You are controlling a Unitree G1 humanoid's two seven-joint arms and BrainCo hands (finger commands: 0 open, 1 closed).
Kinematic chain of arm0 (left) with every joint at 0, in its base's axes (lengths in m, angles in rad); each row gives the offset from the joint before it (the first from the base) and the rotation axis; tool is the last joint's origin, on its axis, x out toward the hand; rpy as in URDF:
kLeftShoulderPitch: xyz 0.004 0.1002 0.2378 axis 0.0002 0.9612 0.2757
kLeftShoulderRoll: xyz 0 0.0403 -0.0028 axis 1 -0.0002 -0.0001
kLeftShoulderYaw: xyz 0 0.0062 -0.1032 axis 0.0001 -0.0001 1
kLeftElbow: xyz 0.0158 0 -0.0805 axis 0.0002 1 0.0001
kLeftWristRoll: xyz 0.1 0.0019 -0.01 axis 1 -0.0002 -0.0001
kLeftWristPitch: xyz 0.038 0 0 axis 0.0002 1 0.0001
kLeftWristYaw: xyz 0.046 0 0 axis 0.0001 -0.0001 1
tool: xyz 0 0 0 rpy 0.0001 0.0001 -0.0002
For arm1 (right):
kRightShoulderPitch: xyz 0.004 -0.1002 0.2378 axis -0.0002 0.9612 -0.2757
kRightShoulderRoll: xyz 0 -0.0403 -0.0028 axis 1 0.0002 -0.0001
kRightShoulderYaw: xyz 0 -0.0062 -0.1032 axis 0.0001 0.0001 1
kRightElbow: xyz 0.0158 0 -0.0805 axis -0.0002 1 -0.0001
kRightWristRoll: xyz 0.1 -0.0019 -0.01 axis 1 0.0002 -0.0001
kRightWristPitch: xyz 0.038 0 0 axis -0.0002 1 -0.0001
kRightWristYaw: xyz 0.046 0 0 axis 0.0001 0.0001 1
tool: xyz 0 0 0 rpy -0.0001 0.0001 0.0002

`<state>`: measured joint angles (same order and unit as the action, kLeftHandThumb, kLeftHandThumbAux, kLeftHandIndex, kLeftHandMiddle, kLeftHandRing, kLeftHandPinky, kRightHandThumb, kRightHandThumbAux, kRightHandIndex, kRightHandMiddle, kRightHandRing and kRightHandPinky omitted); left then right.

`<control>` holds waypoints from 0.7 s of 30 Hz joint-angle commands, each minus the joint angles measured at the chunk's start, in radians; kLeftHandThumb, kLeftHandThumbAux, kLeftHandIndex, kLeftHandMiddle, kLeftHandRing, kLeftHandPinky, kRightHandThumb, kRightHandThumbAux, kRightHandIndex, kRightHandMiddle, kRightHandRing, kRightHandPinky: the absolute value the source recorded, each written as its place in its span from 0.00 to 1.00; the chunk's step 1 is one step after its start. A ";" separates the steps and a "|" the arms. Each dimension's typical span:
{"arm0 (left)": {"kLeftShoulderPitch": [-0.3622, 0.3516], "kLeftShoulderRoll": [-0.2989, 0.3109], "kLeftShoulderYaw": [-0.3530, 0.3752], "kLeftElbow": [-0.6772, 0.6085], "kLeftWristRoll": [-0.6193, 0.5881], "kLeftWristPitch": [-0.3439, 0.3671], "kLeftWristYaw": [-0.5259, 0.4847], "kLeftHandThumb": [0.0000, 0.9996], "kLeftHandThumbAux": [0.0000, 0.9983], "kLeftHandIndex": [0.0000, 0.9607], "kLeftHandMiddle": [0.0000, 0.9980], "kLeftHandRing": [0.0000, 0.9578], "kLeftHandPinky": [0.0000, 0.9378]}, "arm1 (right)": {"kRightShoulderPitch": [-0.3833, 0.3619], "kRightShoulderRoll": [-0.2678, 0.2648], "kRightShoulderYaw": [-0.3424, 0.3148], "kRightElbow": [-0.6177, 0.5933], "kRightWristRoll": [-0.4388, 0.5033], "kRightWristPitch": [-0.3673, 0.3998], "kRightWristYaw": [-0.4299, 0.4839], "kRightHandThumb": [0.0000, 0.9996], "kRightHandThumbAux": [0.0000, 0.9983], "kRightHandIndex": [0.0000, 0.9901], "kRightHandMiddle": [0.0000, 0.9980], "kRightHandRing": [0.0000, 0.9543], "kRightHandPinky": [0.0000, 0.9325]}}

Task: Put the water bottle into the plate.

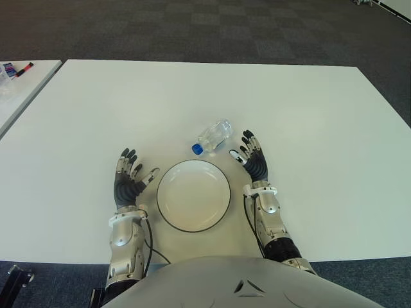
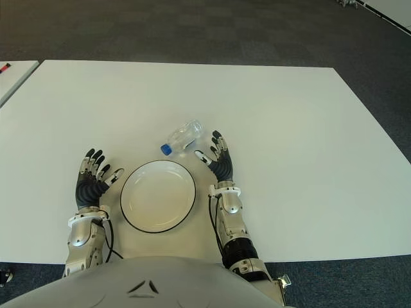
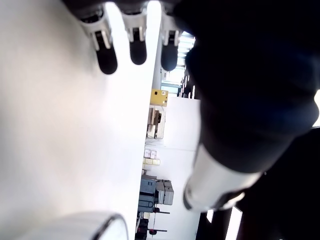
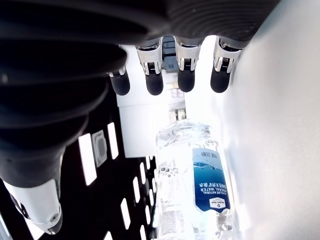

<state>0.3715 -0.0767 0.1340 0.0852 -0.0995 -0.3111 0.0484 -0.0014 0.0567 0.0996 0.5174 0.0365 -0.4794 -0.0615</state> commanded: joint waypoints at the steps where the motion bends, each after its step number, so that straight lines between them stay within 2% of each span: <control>1: 0.002 -0.021 -0.007 0.017 -0.008 0.036 0.008 0.02 0.98 0.10 0.11 0.09 0.13 | 0.038 0.050 -0.005 0.040 0.000 0.024 -0.006 0.01 0.68 0.00 0.02 0.02 0.07; 6: 0.000 -0.023 -0.008 0.017 -0.011 0.043 0.012 0.02 0.98 0.10 0.12 0.09 0.13 | 0.033 0.041 -0.013 0.044 0.009 0.015 0.004 0.01 0.68 0.00 0.03 0.03 0.08; 8: -0.002 -0.024 -0.006 0.019 -0.013 0.042 0.013 0.02 0.98 0.10 0.12 0.10 0.13 | 0.020 0.028 -0.025 -0.015 0.028 0.032 0.015 0.01 0.68 0.00 0.02 0.02 0.07; 14: -0.009 -0.025 -0.005 0.034 -0.011 0.025 0.012 0.02 0.98 0.10 0.13 0.10 0.13 | -0.011 -0.017 -0.065 -0.373 0.033 0.158 -0.005 0.00 0.70 0.00 0.01 0.01 0.04; 18: -0.013 -0.021 -0.010 0.043 0.000 0.015 0.011 0.02 0.97 0.10 0.13 0.10 0.13 | -0.054 -0.078 -0.101 -0.393 -0.121 0.073 -0.074 0.00 0.71 0.00 0.00 0.00 0.02; 21: -0.019 -0.024 -0.013 0.053 -0.002 0.007 0.010 0.02 0.98 0.10 0.13 0.10 0.13 | -0.106 -0.092 -0.132 -0.360 -0.162 0.006 -0.121 0.00 0.73 0.00 0.00 0.00 0.03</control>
<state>0.3592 -0.0764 0.1334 0.1015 -0.1066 -0.3218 0.0488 -0.0618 -0.0134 0.0024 0.1440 -0.0805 -0.4247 -0.1388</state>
